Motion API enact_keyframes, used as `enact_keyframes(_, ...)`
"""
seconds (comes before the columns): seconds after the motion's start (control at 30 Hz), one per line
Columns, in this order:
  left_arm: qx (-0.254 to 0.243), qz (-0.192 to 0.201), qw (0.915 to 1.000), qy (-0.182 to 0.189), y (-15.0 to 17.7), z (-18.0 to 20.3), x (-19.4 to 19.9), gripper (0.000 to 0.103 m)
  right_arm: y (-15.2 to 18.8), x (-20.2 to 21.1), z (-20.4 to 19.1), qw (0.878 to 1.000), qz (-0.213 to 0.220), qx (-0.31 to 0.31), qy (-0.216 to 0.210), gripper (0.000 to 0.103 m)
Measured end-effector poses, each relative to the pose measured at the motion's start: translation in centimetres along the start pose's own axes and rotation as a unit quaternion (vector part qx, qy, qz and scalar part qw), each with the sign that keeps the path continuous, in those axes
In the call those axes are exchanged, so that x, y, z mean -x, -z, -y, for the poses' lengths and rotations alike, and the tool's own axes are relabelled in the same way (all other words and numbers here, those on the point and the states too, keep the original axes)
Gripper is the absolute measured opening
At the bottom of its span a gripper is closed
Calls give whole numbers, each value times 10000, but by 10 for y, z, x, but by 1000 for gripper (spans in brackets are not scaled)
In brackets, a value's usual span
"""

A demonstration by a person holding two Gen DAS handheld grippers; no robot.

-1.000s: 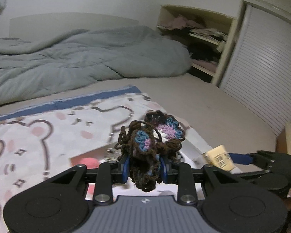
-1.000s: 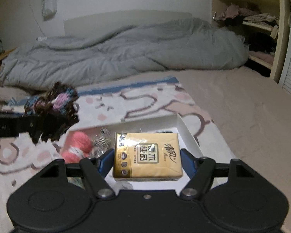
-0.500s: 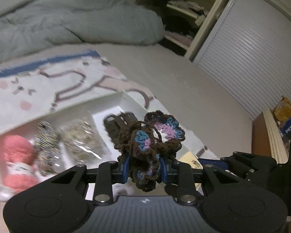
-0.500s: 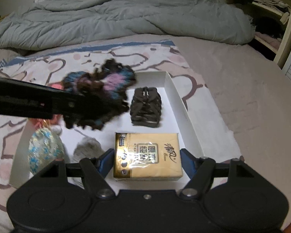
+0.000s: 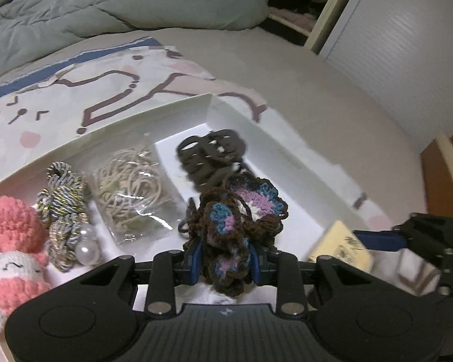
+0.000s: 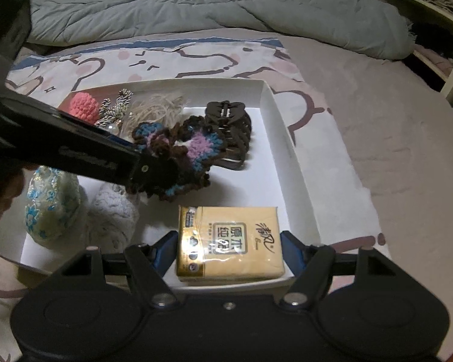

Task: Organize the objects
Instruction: 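Lower the yarn bundle into the box with the left tool while the right tool lowers the tissue pack, then open the left tool on the yarn bundle while the right tool releases the tissue pack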

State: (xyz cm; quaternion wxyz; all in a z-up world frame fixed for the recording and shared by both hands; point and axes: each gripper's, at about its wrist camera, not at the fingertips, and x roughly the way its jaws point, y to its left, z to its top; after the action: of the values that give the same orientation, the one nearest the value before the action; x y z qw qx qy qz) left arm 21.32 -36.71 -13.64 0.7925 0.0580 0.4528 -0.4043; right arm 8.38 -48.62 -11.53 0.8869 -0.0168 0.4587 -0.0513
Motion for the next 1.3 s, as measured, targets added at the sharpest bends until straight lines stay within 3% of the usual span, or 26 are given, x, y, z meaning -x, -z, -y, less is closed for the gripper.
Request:
enact_keyframes(0.13, -38, 55, 10000, -2, -1, 2, -1, 38, 1, -2, -4, 9998, -12, 58, -186, 73)
enact_keyframes(0.3, -79, -4, 9999, 66, 0, 8, -1, 67, 2, -7, -9, 9998, -81, 148, -95, 76)
enact_keyframes(0.37, -138, -50, 9999, 44, 0, 11, -1, 67, 3, -7, -11, 9997, -95, 202, 27, 89)
enact_keyframes(0.77, -134, -20, 9999, -74, 1, 15, 16, 67, 2, 3, -9, 10000, -18, 55, -56, 89)
enact_keyframes(1.1, -33, 255, 9990, -357, 2, 14, 63, 68, -6, 30, 1, 9983, 393, -423, -32, 89)
enact_keyframes(1.3, 62, 489, 9972, -566, 5, 11, 103, 73, -9, 52, 0, 9962, 660, -557, -72, 89)
